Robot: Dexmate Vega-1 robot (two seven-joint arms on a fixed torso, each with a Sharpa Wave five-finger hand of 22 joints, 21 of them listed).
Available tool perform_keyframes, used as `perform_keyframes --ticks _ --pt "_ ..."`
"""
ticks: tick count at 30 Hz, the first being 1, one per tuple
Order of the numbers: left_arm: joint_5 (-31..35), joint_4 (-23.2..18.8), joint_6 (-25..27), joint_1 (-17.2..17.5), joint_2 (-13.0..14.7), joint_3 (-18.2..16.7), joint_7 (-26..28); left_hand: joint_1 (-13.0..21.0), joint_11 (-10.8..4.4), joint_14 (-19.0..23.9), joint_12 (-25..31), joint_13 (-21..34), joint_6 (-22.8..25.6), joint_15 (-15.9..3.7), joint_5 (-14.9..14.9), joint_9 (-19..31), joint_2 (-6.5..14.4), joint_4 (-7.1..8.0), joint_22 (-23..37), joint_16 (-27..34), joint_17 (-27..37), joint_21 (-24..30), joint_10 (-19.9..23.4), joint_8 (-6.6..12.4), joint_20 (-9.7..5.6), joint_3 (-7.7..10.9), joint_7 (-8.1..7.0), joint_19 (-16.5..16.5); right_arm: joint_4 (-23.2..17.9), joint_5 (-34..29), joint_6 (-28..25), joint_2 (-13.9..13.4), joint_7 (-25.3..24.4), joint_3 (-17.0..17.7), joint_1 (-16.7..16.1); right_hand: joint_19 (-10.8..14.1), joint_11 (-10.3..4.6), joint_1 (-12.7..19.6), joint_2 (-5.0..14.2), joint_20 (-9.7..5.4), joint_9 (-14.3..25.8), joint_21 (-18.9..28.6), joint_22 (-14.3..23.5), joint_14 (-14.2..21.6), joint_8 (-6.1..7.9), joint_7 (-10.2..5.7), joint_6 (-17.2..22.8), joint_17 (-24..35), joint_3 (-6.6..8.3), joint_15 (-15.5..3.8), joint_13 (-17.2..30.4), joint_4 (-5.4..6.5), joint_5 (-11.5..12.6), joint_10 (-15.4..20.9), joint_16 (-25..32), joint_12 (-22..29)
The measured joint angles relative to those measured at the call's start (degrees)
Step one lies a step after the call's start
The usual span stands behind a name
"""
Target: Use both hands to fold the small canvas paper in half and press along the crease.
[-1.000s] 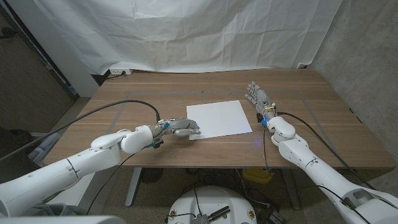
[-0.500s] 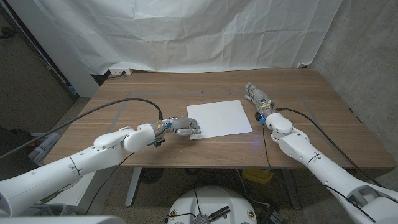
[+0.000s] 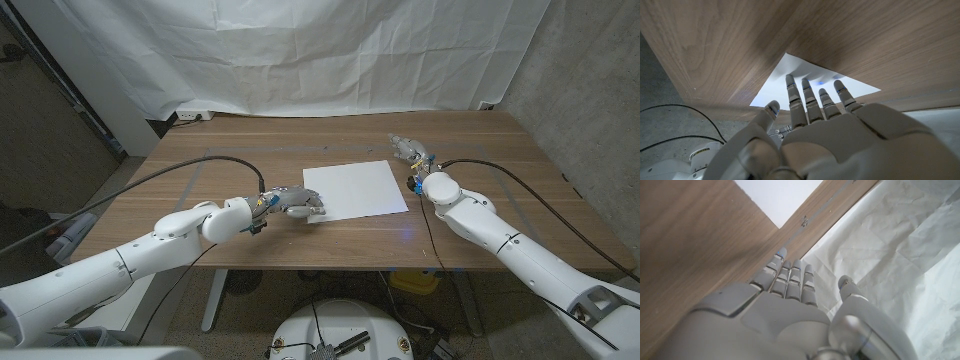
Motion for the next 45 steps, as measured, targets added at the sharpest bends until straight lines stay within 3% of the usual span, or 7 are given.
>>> perform_keyframes --ticks 2,3,9,23,26,31,45 --pt "0.02 0.03 0.03 -0.09 0.0 0.1 -0.08 0.0 0.0 0.0 0.0 0.0 0.0 0.0 0.0 0.0 0.0 0.0 0.0 0.0 0.0 0.0 0.0 -0.09 0.0 0.0 0.0 0.0 -1.0 -0.32 -0.58 -0.48 -0.04 -1.16 0.94 0.2 -0.17 0.57 -0.12 0.2 0.0 0.0 0.0 0.33 0.0 -0.14 0.14 0.1 0.01 -0.33 0.0 -0.35 -0.08 0.17 0.0 0.0" --pt "0.04 0.13 0.04 -0.38 -0.02 0.37 -0.14 0.0 0.0 0.0 0.0 0.0 0.0 0.0 0.0 0.0 0.0 0.0 0.0 0.0 0.0 0.0 0.0 -0.14 0.0 0.0 0.0 0.0 -1.51 -2.58 -4.27 -0.68 -0.19 -1.87 1.53 0.2 -0.17 0.6 -0.15 0.21 0.0 0.0 0.0 0.54 0.0 -0.33 0.33 0.14 0.08 -0.54 0.09 -0.71 -0.22 0.17 0.04 0.0" --pt "0.09 0.33 0.07 -0.66 -0.02 0.83 -0.18 -0.23 0.19 0.0 0.0 -0.01 0.29 0.0 0.0 0.0 -0.23 0.4 0.0 0.0 0.0 -0.23 0.19 -0.58 0.0 0.1 -0.34 0.0 -3.4 -7.33 -11.45 -1.46 0.06 -5.77 4.71 0.68 -0.47 1.88 -0.53 -0.27 0.05 0.0 0.27 1.36 0.0 -0.72 0.71 0.5 0.35 -1.36 0.36 -1.7 -0.22 0.47 0.13 0.0" --pt "0.04 0.66 0.07 -0.96 0.14 1.68 -0.17 -0.61 0.2 0.3 -0.51 -0.04 -0.47 -0.29 0.01 -0.8 -0.16 1.12 -0.01 0.01 0.0 -0.22 0.13 -0.92 0.0 -0.15 -1.08 -0.01 -4.76 -18.64 -26.93 -0.62 2.78 -16.44 13.06 1.84 -3.27 4.67 -0.98 -1.03 0.16 0.42 0.54 3.75 -0.29 -2.51 1.83 2.25 0.39 -4.39 0.56 -4.05 -0.21 0.35 1.68 -0.41" --pt "-0.03 0.76 0.05 -1.04 0.2 1.87 -0.16 -1.06 0.19 0.29 -0.86 -0.05 -0.46 -0.29 0.01 -6.53 -0.61 1.12 -0.01 0.01 0.0 -0.22 0.17 -1.05 0.0 -0.15 -1.08 -0.01 -4.53 -21.31 -30.46 0.05 3.49 -18.99 14.86 2.04 -3.97 5.46 -1.06 -1.23 0.16 0.42 0.54 4.53 -0.22 -3.21 2.54 2.65 0.49 -5.16 0.57 -4.49 -0.21 0.46 2.26 -0.41" --pt "-0.14 1.12 -0.38 -1.35 0.26 2.22 -0.16 -1.06 -0.07 0.61 -0.95 -0.05 -0.16 0.02 0.02 -6.71 -0.61 1.51 -0.01 0.01 0.0 -0.22 0.74 -1.03 0.0 -0.23 -1.39 -0.01 -3.38 -25.4 -35.74 1.38 4.44 -23.25 17.75 2.04 -4.62 6.95 -1.34 -1.23 0.16 0.42 0.53 5.02 0.0 -3.81 3.15 3.32 0.63 -5.65 0.57 -5.22 -0.18 0.75 2.94 -0.4" --pt "1.14 3.64 -4.57 -4.12 0.32 3.89 -0.23 -2.28 -0.1 2.05 -0.39 -0.04 -0.16 0.0 0.02 -7.97 -1.21 2.71 -0.01 0.01 0.13 -0.84 1.33 -1.02 0.01 -0.64 -1.39 0.62 -0.92 -30.62 -40.81 3.66 6.29 -29.54 22.12 2.03 -6.03 9.2 -1.81 -1.23 0.32 0.42 0.8 7.8 0.0 -4.59 3.29 5.43 0.62 -5.77 0.82 -5.35 -0.18 1.3 5.92 -0.88"
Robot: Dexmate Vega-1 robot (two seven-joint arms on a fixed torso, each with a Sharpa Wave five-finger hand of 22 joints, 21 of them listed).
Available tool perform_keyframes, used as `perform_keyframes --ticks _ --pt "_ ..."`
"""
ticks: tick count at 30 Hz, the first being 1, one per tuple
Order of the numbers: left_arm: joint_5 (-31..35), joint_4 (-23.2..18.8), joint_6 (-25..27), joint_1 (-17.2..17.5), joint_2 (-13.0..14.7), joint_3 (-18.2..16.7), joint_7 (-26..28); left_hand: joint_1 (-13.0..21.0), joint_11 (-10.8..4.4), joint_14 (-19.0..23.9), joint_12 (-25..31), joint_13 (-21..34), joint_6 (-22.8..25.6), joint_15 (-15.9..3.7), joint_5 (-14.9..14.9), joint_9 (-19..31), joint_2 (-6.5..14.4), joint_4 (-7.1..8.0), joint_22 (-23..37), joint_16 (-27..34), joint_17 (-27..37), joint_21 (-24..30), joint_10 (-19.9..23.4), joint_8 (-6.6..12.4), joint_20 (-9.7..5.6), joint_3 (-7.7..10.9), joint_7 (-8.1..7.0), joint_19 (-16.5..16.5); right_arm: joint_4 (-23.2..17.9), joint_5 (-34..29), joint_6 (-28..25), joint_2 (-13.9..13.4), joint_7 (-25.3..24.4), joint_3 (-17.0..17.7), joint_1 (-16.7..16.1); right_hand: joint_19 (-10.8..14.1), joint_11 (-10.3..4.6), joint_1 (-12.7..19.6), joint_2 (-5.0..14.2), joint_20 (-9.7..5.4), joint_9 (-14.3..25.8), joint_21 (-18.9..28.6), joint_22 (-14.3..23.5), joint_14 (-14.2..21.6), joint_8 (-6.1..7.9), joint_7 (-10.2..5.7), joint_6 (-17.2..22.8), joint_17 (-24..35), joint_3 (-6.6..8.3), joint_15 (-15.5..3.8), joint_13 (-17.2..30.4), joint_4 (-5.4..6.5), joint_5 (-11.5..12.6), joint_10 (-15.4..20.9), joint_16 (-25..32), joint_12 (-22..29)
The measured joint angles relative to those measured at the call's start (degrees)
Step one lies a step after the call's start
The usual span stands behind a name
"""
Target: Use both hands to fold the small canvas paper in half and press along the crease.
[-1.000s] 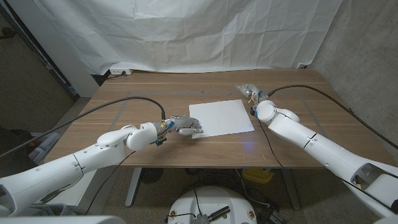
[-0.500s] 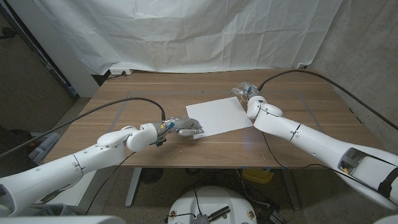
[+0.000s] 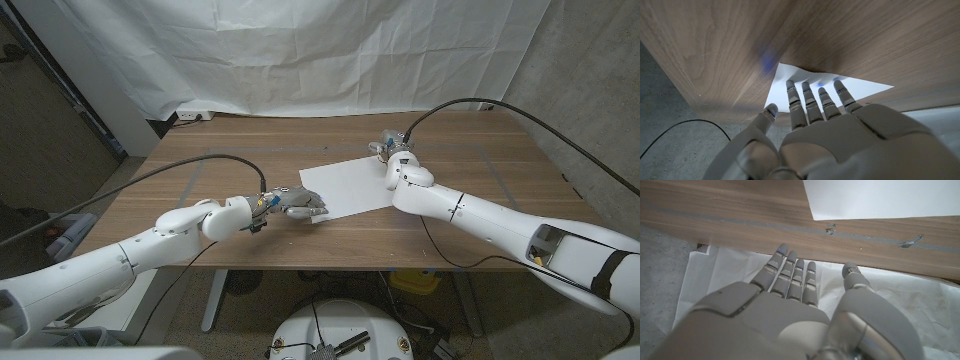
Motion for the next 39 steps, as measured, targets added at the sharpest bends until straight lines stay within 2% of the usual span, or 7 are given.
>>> perform_keyframes --ticks 6,16,18,24,27,32,39 --pt "1.46 1.05 -2.47 -1.88 0.0 0.99 -1.04 -1.06 -0.01 0.53 0.0 0.01 0.1 -0.07 0.0 -0.01 -0.02 0.55 0.0 0.0 0.0 -0.22 0.21 -0.03 0.19 -0.07 -0.11 0.19 1.39 -1.8 -1.48 0.85 0.93 -2.5 1.62 1.24 -0.71 1.81 -0.76 -0.43 0.11 0.0 0.19 2.3 0.0 -0.95 1.01 1.97 -0.34 -0.24 0.26 -0.29 0.0 1.35 2.62 0.0" --pt "2.22 2.21 -4.06 -3.76 -0.08 2.3 -1.64 -1.33 0.02 1.45 -0.02 -0.33 0.85 -0.21 0.0 -0.01 -0.3 0.55 0.0 0.0 -0.16 -0.22 0.81 -0.04 0.41 -0.07 -0.86 0.41 3.57 -3.17 -3.15 1.95 3.35 -4.66 3.25 1.22 -1.0 2.48 -1.43 -0.41 0.1 0.0 0.27 2.11 0.0 -0.94 1.62 3.48 -1.28 -0.06 0.55 0.17 0.0 1.63 3.72 0.0" --pt "2.44 2.31 -4.87 -3.98 -0.08 2.55 -1.67 -1.33 0.02 1.45 -0.06 -0.32 0.86 -0.22 0.0 -0.01 -0.3 0.55 0.0 0.0 -0.16 -0.22 0.81 -0.04 0.41 -0.07 -0.86 0.41 6.91 -3.21 -3.32 3.36 4.08 -6.53 4.95 1.22 -1.0 2.48 -1.44 -0.41 0.1 0.0 0.27 2.11 0.0 -0.94 1.62 3.73 -1.28 -0.06 0.55 0.17 0.0 1.63 3.84 0.0" --pt "2.53 2.39 -5.43 -4.33 -0.09 3.09 -1.67 -1.33 0.02 1.55 -0.15 -0.32 0.73 -0.32 0.0 -0.02 -0.3 0.54 0.0 0.0 -0.16 -0.64 0.82 -0.05 0.41 -0.07 -1.0 0.41 9.49 -3.22 -3.43 4.38 5.95 -7.6 6.06 1.25 -1.2 2.71 -1.66 -0.42 0.1 0.0 0.27 2.11 0.0 -1.05 2.15 4.34 -1.75 -0.06 0.55 0.17 0.45 1.84 4.61 0.0" --pt "2.53 2.39 -5.48 -4.34 -0.08 3.21 -1.67 -1.33 0.02 1.63 -0.4 -0.32 0.56 -0.4 0.0 -0.02 -0.3 0.79 0.0 0.0 -0.16 -0.64 0.82 -0.05 0.41 0.18 -1.17 0.41 11.51 -3.12 -3.48 5.17 6.62 -8.37 6.85 2.89 -1.08 3.04 -1.53 -0.83 0.09 0.64 0.26 2.16 0.0 -0.85 2.76 5.22 -2.03 -0.11 0.55 0.44 0.45 2.21 5.66 0.0" --pt "2.53 2.15 -5.33 -4.34 0.03 3.47 -1.67 -1.34 0.01 1.63 -0.48 -0.33 0.05 -0.4 0.0 -0.02 -0.31 0.78 0.0 0.0 -0.16 -0.63 0.81 -0.05 0.41 0.17 -1.68 0.4 13.83 -2.65 -4.16 6.06 7.16 -8.95 7.5 7.0 0.27 3.51 -2.37 -1.84 0.09 2.1 0.26 3.97 0.0 0.19 3.8 7.68 -3.84 -0.09 0.79 1.0 0.45 3.56 8.67 0.38" --pt "2.53 1.75 -4.59 -4.26 0.12 3.69 -1.67 -1.79 0.0 1.63 -0.78 -0.32 -0.05 -0.4 0.0 -0.02 -0.76 0.78 0.0 0.0 -0.16 -0.84 0.8 -0.17 0.41 0.17 -1.78 0.4 14.85 -2.3 -5.41 6.33 6.75 -9.01 7.57 8.46 0.67 3.25 -3.58 -1.57 0.12 2.68 0.26 4.81 0.39 0.91 5.35 9.15 -5.17 -0.29 0.87 0.9 0.52 4.53 10.53 0.44"
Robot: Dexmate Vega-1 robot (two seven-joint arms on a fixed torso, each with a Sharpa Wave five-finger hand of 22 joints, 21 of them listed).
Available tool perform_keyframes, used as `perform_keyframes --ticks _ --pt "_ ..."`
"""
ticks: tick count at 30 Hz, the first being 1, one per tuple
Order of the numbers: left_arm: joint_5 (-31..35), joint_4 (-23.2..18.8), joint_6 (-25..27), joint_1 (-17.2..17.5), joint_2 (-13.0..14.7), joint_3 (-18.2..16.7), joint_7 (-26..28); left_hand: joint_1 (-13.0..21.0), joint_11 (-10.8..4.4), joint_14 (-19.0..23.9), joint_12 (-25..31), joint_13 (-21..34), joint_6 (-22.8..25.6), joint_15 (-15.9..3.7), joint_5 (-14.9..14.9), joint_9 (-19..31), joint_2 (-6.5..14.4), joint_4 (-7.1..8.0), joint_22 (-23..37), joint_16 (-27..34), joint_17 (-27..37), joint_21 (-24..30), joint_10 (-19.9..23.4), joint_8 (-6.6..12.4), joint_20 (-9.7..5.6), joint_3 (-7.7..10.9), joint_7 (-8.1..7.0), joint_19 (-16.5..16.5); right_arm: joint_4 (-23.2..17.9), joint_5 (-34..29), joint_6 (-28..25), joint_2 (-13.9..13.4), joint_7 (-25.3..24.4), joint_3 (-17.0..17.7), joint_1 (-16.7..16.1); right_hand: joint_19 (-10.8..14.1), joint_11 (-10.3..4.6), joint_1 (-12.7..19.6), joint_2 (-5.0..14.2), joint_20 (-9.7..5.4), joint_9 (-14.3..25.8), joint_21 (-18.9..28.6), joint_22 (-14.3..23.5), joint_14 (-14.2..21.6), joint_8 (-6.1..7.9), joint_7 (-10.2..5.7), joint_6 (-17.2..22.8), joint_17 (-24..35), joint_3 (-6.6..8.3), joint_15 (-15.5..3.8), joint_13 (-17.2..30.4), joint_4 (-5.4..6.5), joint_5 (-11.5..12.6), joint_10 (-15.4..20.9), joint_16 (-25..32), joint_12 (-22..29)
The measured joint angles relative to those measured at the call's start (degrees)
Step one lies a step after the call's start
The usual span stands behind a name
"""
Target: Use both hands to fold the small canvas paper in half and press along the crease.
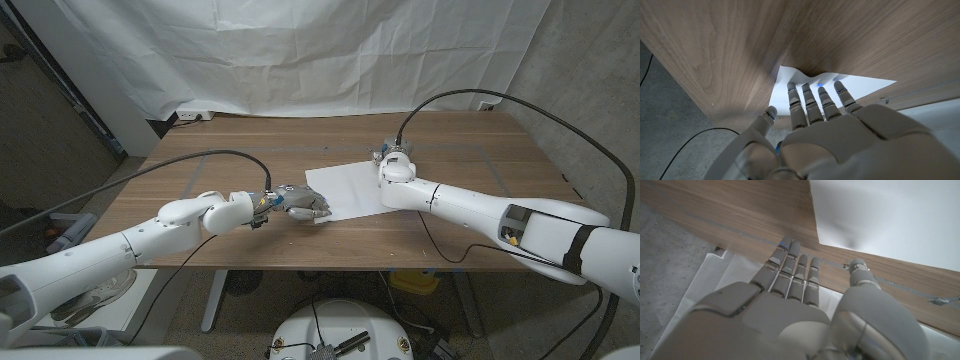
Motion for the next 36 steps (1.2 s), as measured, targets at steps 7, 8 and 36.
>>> perform_keyframes --ticks 7,8,36 --pt "0.0 -0.09 0.2 0.02 -0.14 0.25 0.0 0.0 -0.01 0.0 -0.27 0.0 0.0 0.0 0.46 0.0 0.0 0.0 0.0 0.0 0.0 0.0 -0.01 -0.35 0.0 0.0 0.0 0.0 -0.76 -0.03 -1.47 -0.71 -0.44 -0.65 -0.17 -1.11 -1.11 1.11 -1.07 0.43 0.25 -0.58 0.01 0.04 0.46 -1.14 2.11 1.84 -0.37 0.11 0.51 -0.25 0.75 1.36 1.66 0.44" --pt "0.0 -0.09 0.29 0.02 -0.22 0.31 0.0 0.0 -0.01 0.0 -0.46 0.0 -0.01 0.0 0.46 0.0 0.0 0.0 0.0 0.0 0.0 -0.22 -0.01 -0.41 0.0 0.0 -0.01 0.0 -0.76 -0.05 -1.61 -0.71 -0.3 -0.65 -0.17 -1.81 -1.39 1.57 -0.79 0.37 0.25 -0.89 0.01 -0.6 0.46 -1.13 2.1 2.23 -0.53 0.12 0.67 -0.41 0.82 1.09 1.8 0.44" --pt "0.25 -0.4 0.62 -0.19 -0.33 0.73 0.0 -0.53 -0.14 -0.01 -0.56 -1.02 -1.12 0.01 0.46 0.0 0.52 -0.01 0.0 -0.25 0.02 -0.43 -0.15 -0.73 0.0 0.0 -1.13 0.0 -1.92 -0.73 -1.71 -1.91 2.7 -4.98 1.72 -3.27 -2.09 7.3 -1.09 0.65 0.51 -1.34 0.5 -2.53 1.09 -1.21 7.43 8.4 -2.23 0.17 2.31 0.02 2.43 2.31 7.89 1.76"
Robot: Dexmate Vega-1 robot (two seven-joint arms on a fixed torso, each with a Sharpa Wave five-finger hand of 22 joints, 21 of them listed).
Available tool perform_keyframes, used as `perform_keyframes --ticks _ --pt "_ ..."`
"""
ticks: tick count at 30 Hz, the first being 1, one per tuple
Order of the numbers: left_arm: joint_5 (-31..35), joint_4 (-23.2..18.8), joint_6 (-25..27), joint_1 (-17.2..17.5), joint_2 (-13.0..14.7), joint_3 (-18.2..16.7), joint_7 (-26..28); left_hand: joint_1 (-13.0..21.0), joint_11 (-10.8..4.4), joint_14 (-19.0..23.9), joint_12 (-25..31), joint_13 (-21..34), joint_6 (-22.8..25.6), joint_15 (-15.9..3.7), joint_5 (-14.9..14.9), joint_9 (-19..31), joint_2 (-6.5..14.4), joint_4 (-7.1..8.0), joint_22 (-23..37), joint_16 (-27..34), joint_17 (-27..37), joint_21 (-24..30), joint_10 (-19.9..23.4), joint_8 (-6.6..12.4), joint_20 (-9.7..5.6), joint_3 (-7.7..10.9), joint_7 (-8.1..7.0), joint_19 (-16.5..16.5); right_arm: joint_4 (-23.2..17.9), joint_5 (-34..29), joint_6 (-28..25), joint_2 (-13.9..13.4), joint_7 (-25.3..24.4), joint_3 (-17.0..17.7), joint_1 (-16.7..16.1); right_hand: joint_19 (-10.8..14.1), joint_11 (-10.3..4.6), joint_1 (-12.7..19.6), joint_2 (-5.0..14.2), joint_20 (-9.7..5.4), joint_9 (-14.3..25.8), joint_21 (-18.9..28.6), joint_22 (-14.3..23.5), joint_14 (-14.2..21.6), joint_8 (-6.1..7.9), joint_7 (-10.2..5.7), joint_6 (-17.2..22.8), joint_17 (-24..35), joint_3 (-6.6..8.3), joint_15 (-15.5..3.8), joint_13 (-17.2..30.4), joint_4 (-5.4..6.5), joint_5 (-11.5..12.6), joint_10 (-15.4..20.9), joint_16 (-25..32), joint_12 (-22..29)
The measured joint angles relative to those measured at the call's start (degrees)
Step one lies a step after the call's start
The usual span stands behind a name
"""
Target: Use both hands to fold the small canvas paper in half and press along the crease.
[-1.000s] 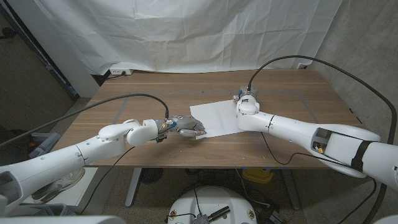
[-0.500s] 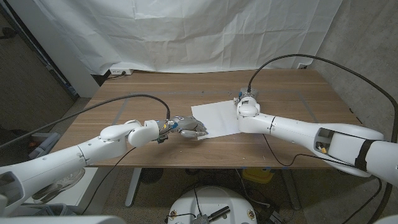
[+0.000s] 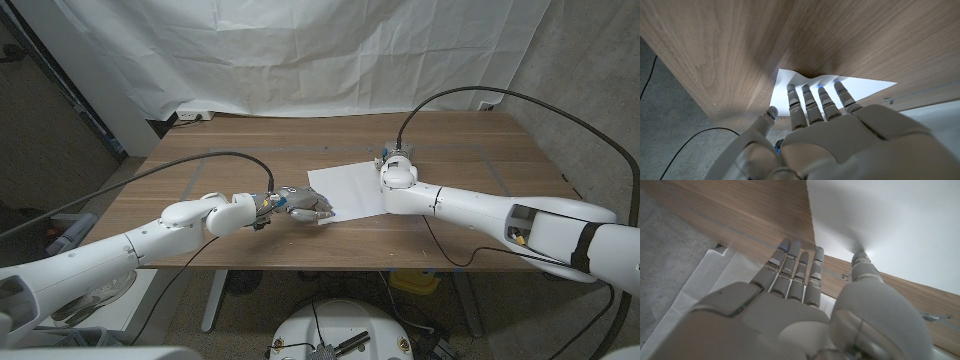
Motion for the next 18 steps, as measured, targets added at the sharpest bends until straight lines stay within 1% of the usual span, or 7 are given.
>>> perform_keyframes --ticks 2,4,6,10,14,16,18 --pt "0.0 0.0 -0.06 0.0 0.01 0.01 0.0 -0.14 0.0 0.0 -0.06 -0.01 0.0 0.0 0.0 0.0 -0.15 0.0 0.0 0.0 0.0 0.0 0.0 -0.16 0.0 0.0 0.0 0.0 0.17 0.0 0.03 0.14 0.23 -0.15 0.06 0.0 0.05 0.0 0.0 0.0 -0.17 0.0 0.03 -0.99 -2.06 -0.17 -3.85 0.66 -0.64 0.03 0.26 0.27 0.0 -1.61 0.8 -0.61" --pt "0.0 0.02 -0.09 0.0 0.03 0.0 0.0 -0.21 0.0 0.0 -0.12 -0.01 0.0 0.0 0.0 0.0 -0.22 0.0 0.0 0.0 0.0 0.0 -0.01 -0.18 0.0 0.0 0.0 0.0 0.25 0.0 -0.02 0.19 0.33 -0.19 0.13 0.0 0.19 0.0 0.0 0.0 -0.17 0.0 0.03 -1.1 -2.83 -0.14 -5.39 1.0 -1.07 -0.04 0.4 0.44 0.0 -2.64 1.05 -0.72" --pt "0.0 0.05 -0.18 0.0 0.05 0.01 0.0 -0.2 -0.01 0.0 -0.31 -0.02 0.0 0.0 0.0 0.0 -0.23 0.0 0.0 0.0 0.0 -0.22 -0.01 -0.2 -0.01 0.0 0.0 0.01 0.45 0.0 -0.1 0.34 0.34 -0.2 0.17 0.0 0.38 0.0 0.0 0.0 -0.17 0.0 0.03 -1.16 -3.08 -0.16 -6.0 1.03 -1.29 0.02 0.53 0.66 0.0 -2.92 1.22 -1.05" --pt "0.0 0.11 -0.28 -0.01 0.09 0.0 0.0 0.03 -0.01 0.0 -0.56 -0.31 -0.02 0.0 0.0 0.0 -0.46 0.0 0.0 0.0 0.0 -0.22 -0.01 -0.2 -0.21 0.0 -0.01 0.21 0.85 0.01 -0.47 0.62 0.36 -0.2 0.22 0.0 0.44 0.05 0.05 0.0 0.01 0.0 0.22 -1.4 -3.09 0.06 -6.39 1.3 -1.49 0.27 0.53 0.86 0.0 -2.98 1.47 -1.05" --pt "0.0 0.14 -0.39 -0.01 0.14 0.01 0.0 0.03 -0.01 0.0 -0.61 -0.31 -0.31 0.0 0.0 0.0 -0.45 0.0 0.0 0.0 0.0 -0.22 -0.01 -0.2 -0.2 0.0 -0.31 0.2 1.81 0.32 -1.0 1.22 0.92 -0.41 0.75 0.0 0.77 0.26 1.14 0.0 0.0 0.0 0.3 -1.4 -3.09 0.12 -6.34 1.4 -1.47 0.27 0.53 0.84 -0.01 -3.06 1.96 -1.05" --pt "0.0 0.14 -0.4 -0.01 0.17 0.07 0.0 0.03 -0.01 0.0 -0.61 -0.31 -0.31 0.0 0.0 0.0 -0.45 0.0 0.0 0.01 0.0 -0.22 -0.02 -0.2 -0.21 0.0 -0.31 0.2 2.19 0.54 -1.21 1.48 1.44 -0.73 1.1 0.0 1.13 0.31 1.39 0.0 0.0 0.0 0.28 -1.38 -2.61 0.6 -4.4 1.56 -1.7 0.25 0.78 1.07 -0.02 -2.16 2.62 -0.55" --pt "0.0 0.14 -0.42 -0.01 0.19 0.07 0.0 0.03 -0.1 0.0 -0.61 -0.31 -0.32 0.0 0.0 0.0 -0.45 0.0 0.0 -0.15 0.01 -0.22 -0.12 -0.2 -0.21 0.0 -0.31 0.2 2.68 0.84 -1.4 1.79 1.95 -1.07 1.53 0.0 0.93 0.75 1.83 0.0 -0.02 0.0 0.17 -1.19 -1.67 0.86 -1.57 1.83 -1.71 0.05 0.9 1.07 -0.06 -0.93 3.44 0.07"
